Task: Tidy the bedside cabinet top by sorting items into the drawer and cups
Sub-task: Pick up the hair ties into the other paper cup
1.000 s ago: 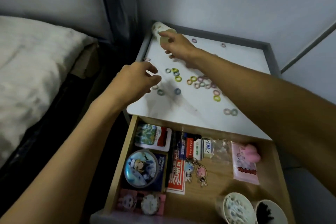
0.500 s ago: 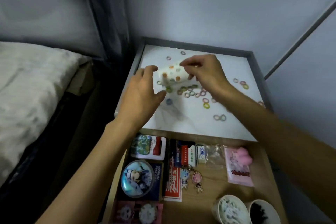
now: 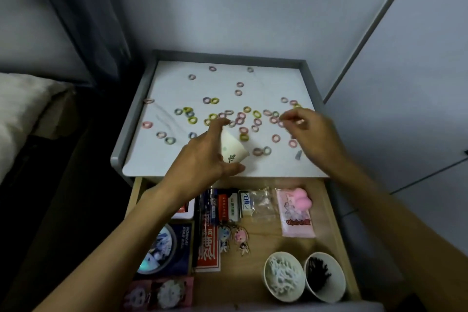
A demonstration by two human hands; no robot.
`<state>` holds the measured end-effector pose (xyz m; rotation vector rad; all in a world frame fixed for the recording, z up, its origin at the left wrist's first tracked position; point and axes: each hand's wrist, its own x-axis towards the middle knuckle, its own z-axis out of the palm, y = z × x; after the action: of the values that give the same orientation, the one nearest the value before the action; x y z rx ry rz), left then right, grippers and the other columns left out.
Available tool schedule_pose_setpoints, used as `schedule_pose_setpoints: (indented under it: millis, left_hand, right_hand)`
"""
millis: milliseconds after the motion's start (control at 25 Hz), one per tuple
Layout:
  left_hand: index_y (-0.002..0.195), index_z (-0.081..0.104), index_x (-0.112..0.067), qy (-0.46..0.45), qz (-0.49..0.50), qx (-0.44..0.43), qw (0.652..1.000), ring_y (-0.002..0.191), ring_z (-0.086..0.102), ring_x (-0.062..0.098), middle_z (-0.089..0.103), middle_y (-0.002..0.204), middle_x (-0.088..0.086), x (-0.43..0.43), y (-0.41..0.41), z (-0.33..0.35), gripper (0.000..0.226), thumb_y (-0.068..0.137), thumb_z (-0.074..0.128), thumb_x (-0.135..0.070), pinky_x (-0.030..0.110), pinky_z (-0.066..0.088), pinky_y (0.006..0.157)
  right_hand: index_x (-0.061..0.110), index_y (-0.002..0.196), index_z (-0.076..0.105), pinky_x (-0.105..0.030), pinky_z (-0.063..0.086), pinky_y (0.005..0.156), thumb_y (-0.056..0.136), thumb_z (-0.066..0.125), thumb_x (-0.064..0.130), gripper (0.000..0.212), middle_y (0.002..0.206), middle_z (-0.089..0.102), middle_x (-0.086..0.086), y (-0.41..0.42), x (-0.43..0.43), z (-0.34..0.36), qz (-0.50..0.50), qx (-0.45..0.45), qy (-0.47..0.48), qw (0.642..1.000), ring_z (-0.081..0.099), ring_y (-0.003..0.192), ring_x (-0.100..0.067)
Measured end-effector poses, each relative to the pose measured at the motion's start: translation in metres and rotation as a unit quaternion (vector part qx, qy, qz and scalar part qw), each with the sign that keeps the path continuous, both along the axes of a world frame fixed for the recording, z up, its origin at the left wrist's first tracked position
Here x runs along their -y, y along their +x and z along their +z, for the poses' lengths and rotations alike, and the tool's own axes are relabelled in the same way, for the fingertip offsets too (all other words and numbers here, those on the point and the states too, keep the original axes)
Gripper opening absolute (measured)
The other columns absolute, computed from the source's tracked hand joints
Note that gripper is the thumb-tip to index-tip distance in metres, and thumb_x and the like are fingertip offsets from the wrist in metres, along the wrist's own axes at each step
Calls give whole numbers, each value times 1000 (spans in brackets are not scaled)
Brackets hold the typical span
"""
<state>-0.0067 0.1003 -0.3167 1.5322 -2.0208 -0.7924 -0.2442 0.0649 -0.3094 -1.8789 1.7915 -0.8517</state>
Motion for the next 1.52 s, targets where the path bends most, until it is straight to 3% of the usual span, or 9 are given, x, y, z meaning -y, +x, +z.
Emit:
schedule_pose_setpoints:
  millis: [80,200,520,760,920,1040,1160,1320,1520]
  left_hand:
    - [142,28,-34,4,-8,4,1000,69,56,0,48,84,-17,0,-5,-3,87,72,81,-41,28,45,63]
    - [142,27,-35,14,-12,1,1000,72,56,0,47,86,-18,2,-8,-6,88,72,81,-41,29,46,66]
    - [146,22,-33,-39,-33,95,994,79,52,13,45,97,-14,-1,-1,-8,88,76,74,-48,29,40,65]
    - [146,20,-32,-47,-39,97,993,82,55,14,55,109,-7,-2,-2,-10,90,75,73,-53,31,46,67]
    - [146,22,-33,-32,-35,80,996,80,53,12,45,96,-15,0,0,-10,91,74,73,-54,30,44,66]
    - [145,22,-34,-24,-30,63,997,75,52,7,42,85,-17,0,0,-12,89,74,74,-49,29,43,64]
    - [143,25,-34,-4,-3,12,1000,77,56,6,47,94,-15,3,0,-13,89,73,79,-43,30,51,70]
    - [140,29,-36,26,23,-60,998,91,61,14,57,109,-10,6,-4,-12,92,67,85,-34,35,55,78]
    - [140,31,-38,31,31,-96,994,98,59,16,55,116,-8,4,-2,-9,92,66,86,-25,35,54,82]
  right_hand:
    - [14,117,61,-33,47,76,98,53,34,29,114,61,-10,-34,14,-16,-116,-218,38,968,63,97,-28]
    - [3,118,56,-39,46,75,98,51,40,42,113,56,-18,-43,24,-35,-154,-279,83,944,60,96,-36]
    - [4,103,67,-32,52,76,94,61,13,14,103,68,-16,-28,41,-48,-67,-200,31,977,63,91,-27]
    - [8,101,69,-23,46,73,95,58,6,13,107,69,-12,-20,44,-46,-71,-143,33,987,63,88,-21]
    - [6,104,72,-24,48,78,91,65,10,15,104,71,-12,-16,45,-38,-89,-167,6,982,65,89,-22]
    - [11,98,74,-23,54,72,86,72,11,11,94,73,-6,-7,41,-17,-61,-67,-1,996,65,77,-13]
    - [16,94,73,-19,56,65,84,73,9,12,87,73,1,18,25,14,45,112,54,991,69,72,-8]
    - [20,106,73,-24,57,78,83,70,4,28,97,73,6,55,2,18,240,98,134,956,69,86,-7]
    - [21,101,74,-22,55,71,83,74,13,20,88,72,6,48,6,6,126,128,56,982,68,80,-3]
